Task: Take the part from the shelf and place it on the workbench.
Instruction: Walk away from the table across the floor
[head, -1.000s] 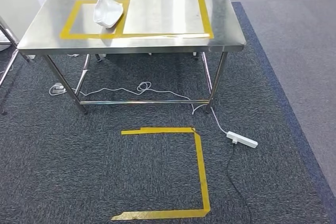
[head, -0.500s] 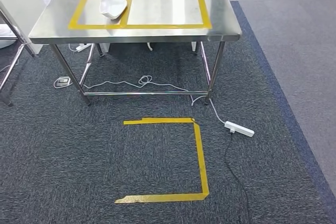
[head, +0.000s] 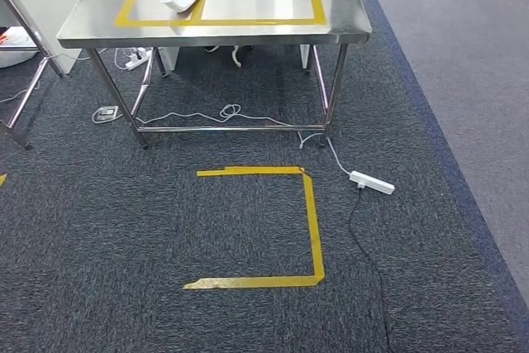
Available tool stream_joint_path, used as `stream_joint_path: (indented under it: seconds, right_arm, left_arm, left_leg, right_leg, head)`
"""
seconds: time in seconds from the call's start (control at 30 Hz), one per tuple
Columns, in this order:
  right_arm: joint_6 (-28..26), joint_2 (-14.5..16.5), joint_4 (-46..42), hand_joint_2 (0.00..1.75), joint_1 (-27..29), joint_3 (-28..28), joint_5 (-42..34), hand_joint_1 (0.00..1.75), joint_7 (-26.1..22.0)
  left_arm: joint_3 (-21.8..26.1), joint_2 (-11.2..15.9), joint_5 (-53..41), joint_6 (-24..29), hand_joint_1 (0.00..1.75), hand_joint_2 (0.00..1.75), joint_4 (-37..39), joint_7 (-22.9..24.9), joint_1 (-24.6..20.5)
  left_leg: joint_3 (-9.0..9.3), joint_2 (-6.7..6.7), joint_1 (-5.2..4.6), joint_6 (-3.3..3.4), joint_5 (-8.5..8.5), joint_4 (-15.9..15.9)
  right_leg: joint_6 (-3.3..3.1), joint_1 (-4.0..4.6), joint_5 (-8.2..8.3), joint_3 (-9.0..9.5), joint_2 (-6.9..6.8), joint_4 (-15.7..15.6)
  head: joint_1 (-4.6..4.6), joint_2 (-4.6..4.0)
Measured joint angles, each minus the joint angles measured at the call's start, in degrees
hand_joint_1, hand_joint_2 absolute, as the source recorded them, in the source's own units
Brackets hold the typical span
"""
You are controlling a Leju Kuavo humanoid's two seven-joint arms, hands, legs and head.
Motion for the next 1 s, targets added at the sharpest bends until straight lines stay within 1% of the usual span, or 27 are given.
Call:
stream_joint_path:
  seconds: [0.03,0.07,0.1,0.13,0.17,0.23,0.27,0.3,0.33,0.37,0.4,0.43,0.47,0.5,0.53,0.6,0.63,0.67,0.7,0.73,0.77,0.8,0.83,0.87,0.93,0.97,1.0]
  right_arm:
    - [-0.08,0.00,0.00,0.00,0.01,0.00,-0.07,0.00,0.00]
    - [-0.17,-0.01,0.01,0.00,0.04,-0.01,-0.14,0.00,0.00]
    - [-0.25,-0.02,0.03,0.00,0.10,-0.01,-0.21,0.00,0.00]
    - [-0.30,-0.03,0.04,0.00,0.18,-0.01,-0.27,0.00,-0.01]
    - [-0.34,-0.04,0.06,0.00,0.23,-0.01,-0.31,0.00,-0.01]
    - [-0.37,-0.04,0.07,0.00,0.27,0.00,-0.35,0.00,-0.05]
    - [-0.38,-0.04,0.07,0.00,0.27,0.00,-0.36,0.00,-0.07]
    - [-0.38,-0.04,0.07,0.00,0.27,0.00,-0.36,0.00,-0.09]
    - [-0.39,-0.04,0.07,0.00,0.28,0.00,-0.37,0.00,-0.11]
    - [-0.39,-0.04,0.07,0.00,0.29,0.01,-0.37,0.00,-0.11]
    - [-0.40,-0.04,0.07,0.00,0.28,0.01,-0.38,0.00,-0.12]
    - [-0.41,-0.04,0.07,0.00,0.24,0.03,-0.38,0.00,-0.14]
    - [-0.44,-0.05,0.07,0.00,0.14,0.04,-0.38,0.00,-0.17]
    - [-0.47,-0.07,0.07,0.00,0.03,0.07,-0.37,0.00,-0.20]
    - [-0.53,-0.09,0.07,0.00,-0.03,0.10,-0.36,0.00,-0.27]
    - [-0.67,-0.13,0.07,0.00,0.08,0.19,-0.34,0.00,-0.39]
    - [-0.76,-0.13,0.07,0.00,0.22,0.25,-0.34,0.00,-0.48]
    - [-0.84,-0.13,0.07,0.00,0.35,0.30,-0.34,0.00,-0.55]
    - [-0.91,-0.14,0.07,0.00,0.44,0.33,-0.34,0.00,-0.65]
    - [-0.99,-0.15,0.07,0.00,0.50,0.34,-0.34,0.00,-0.76]
    - [-1.04,-0.16,0.07,0.00,0.54,0.35,-0.36,0.00,-0.86]
    - [-1.07,-0.17,0.07,0.00,0.56,0.35,-0.40,0.00,-0.93]
    - [-1.08,-0.17,0.07,0.00,0.59,0.35,-0.45,0.00,-0.98]
    - [-1.08,-0.17,0.07,0.00,0.62,0.35,-0.51,0.00,-1.03]
    - [-1.07,-0.17,0.06,0.00,0.64,0.35,-0.58,0.00,-1.08]
    - [-1.07,-0.16,0.05,0.00,0.61,0.35,-0.60,0.00,-1.13]
    - [-1.07,-0.16,0.05,0.00,0.56,0.35,-0.60,0.00,-1.16]
  left_arm:
    - [0.00,-0.05,0.03,0.17,0.00,0.00,0.01,-0.10,-0.06]
    - [0.00,-0.13,0.07,0.35,0.00,0.00,0.02,-0.25,-0.05]
    - [0.01,-0.19,0.09,0.56,0.00,0.00,0.03,-0.38,-0.01]
    - [0.01,-0.25,0.10,0.72,0.00,0.00,0.04,-0.48,0.05]
    - [0.02,-0.34,0.11,0.81,0.00,0.00,0.06,-0.52,0.10]
    - [0.02,-0.49,0.12,0.87,0.00,0.00,0.06,-0.52,0.09]
    - [0.02,-0.55,0.12,0.87,0.00,0.00,0.06,-0.52,0.08]
    - [0.02,-0.57,0.12,0.87,0.00,0.00,0.06,-0.52,0.08]
    - [0.02,-0.57,0.12,0.87,0.00,0.00,0.06,-0.52,0.09]
    - [0.02,-0.58,0.13,0.87,0.00,0.00,0.06,-0.52,0.11]
    - [0.02,-0.60,0.13,0.87,0.00,0.00,0.06,-0.52,0.09]
    - [0.03,-0.62,0.15,0.87,0.00,0.00,0.06,-0.52,0.06]
    - [0.03,-0.64,0.16,0.86,0.00,0.00,0.06,-0.52,0.03]
    - [0.04,-0.65,0.19,0.84,0.00,0.00,0.06,-0.51,-0.01]
    - [0.04,-0.66,0.22,0.77,0.00,0.00,0.06,-0.46,-0.05]
    - [0.05,-0.64,0.38,0.64,0.00,0.00,0.07,-0.27,-0.05]
    - [0.07,-0.63,0.45,0.57,0.00,0.00,0.07,-0.13,0.03]
    - [0.10,-0.62,0.52,0.53,0.00,0.00,0.08,0.00,0.15]
    - [0.14,-0.62,0.55,0.49,0.00,0.00,0.09,0.10,0.27]
    - [0.19,-0.62,0.56,0.46,0.00,0.00,0.10,0.20,0.35]
    - [0.25,-0.62,0.57,0.45,0.00,0.00,0.11,0.28,0.40]
    - [0.31,-0.61,0.58,0.45,0.00,0.00,0.12,0.32,0.44]
    - [0.35,-0.61,0.58,0.44,0.00,0.00,0.12,0.36,0.48]
    - [0.38,-0.61,0.58,0.43,0.00,0.00,0.12,0.38,0.51]
    - [0.39,-0.57,0.58,0.39,0.00,0.00,0.12,0.39,0.54]
    - [0.40,-0.54,0.57,0.39,0.00,0.00,0.12,0.40,0.53]
    - [0.41,-0.50,0.56,0.38,0.00,0.00,0.12,0.40,0.53]
  left_leg:
    - [0.36,0.00,-0.14,0.32,-0.44,-1.42]
    - [-0.06,0.06,-0.11,0.73,-0.30,-1.87]
    - [-0.62,0.15,-0.07,1.17,0.15,-2.06]
    - [-1.30,0.25,0.01,1.66,0.81,-2.20]
    - [-2.06,0.35,0.12,2.03,1.51,-2.36]
    - [-3.84,0.44,0.11,2.32,2.97,-2.33]
    - [-4.79,0.51,0.11,2.27,3.72,-2.29]
    - [-5.75,0.58,0.11,2.19,4.45,-2.24]
    - [-6.68,0.67,0.11,2.06,5.15,-2.16]
    - [-7.52,0.72,0.12,1.89,5.78,-2.06]
    - [-8.18,0.73,0.13,1.69,6.34,-1.90]
    - [-8.73,0.72,0.06,1.44,6.79,-1.63]
    - [-9.11,0.71,-0.04,1.14,7.18,-1.33]
    - [-9.45,0.72,-0.13,0.80,7.58,-1.04]
    - [-9.78,0.73,-0.18,0.43,8.02,-0.87]
    - [-10.28,0.70,-0.05,-0.30,8.49,-0.59]
    - [-10.61,0.62,0.04,-0.64,7.65,0.22]
    - [-11.25,0.54,0.12,-0.94,5.88,2.13]
    - [-12.23,0.45,0.22,-1.21,3.40,5.21]
    - [-13.33,0.43,0.29,-1.43,0.84,9.00]
    - [-14.22,0.42,0.35,-1.56,-1.04,12.50]
    - [-14.43,0.42,0.39,-1.60,-1.85,14.69]
    - [-13.61,0.41,0.40,-1.50,-1.50,14.77]
    - [-11.80,0.41,0.37,-1.29,-0.30,12.73]
    - [-6.51,0.33,0.17,-0.43,2.30,4.99]
    - [-4.50,0.30,0.03,0.01,2.86,1.72]
    - [-3.31,0.27,-0.12,0.37,2.92,-0.45]
  right_leg:
    - [0.35,0.00,0.59,-0.43,-0.04,0.07]
    - [0.68,-0.05,1.08,-0.87,-0.06,0.06]
    - [0.99,-0.14,0.87,-1.32,0.05,0.30]
    - [1.30,-0.23,-0.45,-1.96,0.24,1.21]
    - [1.59,-0.33,-2.83,-2.75,0.46,3.07]
    - [2.15,-0.55,-8.56,-4.50,0.76,9.60]
    - [2.36,-0.65,-9.94,-5.04,0.79,13.05]
    - [2.53,-0.74,-9.81,-5.10,0.80,15.58]
    - [2.63,-0.83,-8.31,-4.37,0.80,16.52]
    - [2.65,-0.91,-6.27,-2.69,0.79,15.56]
    - [2.62,-0.99,-4.76,-0.02,0.79,12.73]
    - [2.50,-1.01,-4.42,3.69,0.79,8.35]
    - [2.26,-1.01,-5.20,6.87,0.80,3.79]
    - [1.87,-0.95,-6.49,9.24,0.83,0.03]
    - [1.37,-0.85,-7.56,10.48,0.87,-2.30]
    - [0.16,-0.83,-7.87,10.19,0.81,-3.29]
    - [-0.37,-0.88,-7.51,9.94,0.71,-3.29]
    - [-0.85,-0.93,-7.12,9.68,0.58,-3.34]
    - [-1.19,-0.90,-6.76,9.35,0.45,-3.33]
    - [-1.44,-0.80,-6.43,8.95,0.37,-3.28]
    - [-1.55,-0.68,-6.13,8.52,0.31,-3.18]
    - [-1.57,-0.55,-5.89,8.11,0.28,-3.05]
    - [-1.55,-0.42,-5.72,7.75,0.27,-2.90]
    - [-1.50,-0.31,-5.60,7.49,0.28,-2.74]
    - [-1.35,-0.07,-5.47,7.24,0.26,-2.54]
    - [-1.21,0.01,-5.39,7.14,0.24,-2.46]
    - [-1.01,0.05,-5.30,7.07,0.21,-2.40]
  head:
    - [0.04,0.00]
    - [-0.01,0.00]
    - [-0.04,0.00]
    - [-0.01,0.00]
    - [0.02,0.00]
    - [0.19,0.00]
    - [0.21,0.00]
    - [0.21,0.00]
    - [0.21,0.00]
    - [0.21,0.00]
    - [0.21,0.00]
    - [0.26,0.00]
    - [0.27,0.00]
    - [0.31,0.00]
    - [0.36,0.00]
    - [0.37,0.00]
    - [0.31,0.00]
    - [0.22,0.00]
    - [0.14,0.00]
    - [0.07,0.00]
    - [0.05,0.00]
    - [0.05,0.00]
    - [0.06,0.00]
    - [0.06,0.00]
    - [0.08,0.00]
    - [0.09,0.00]
    - [0.10,0.00]
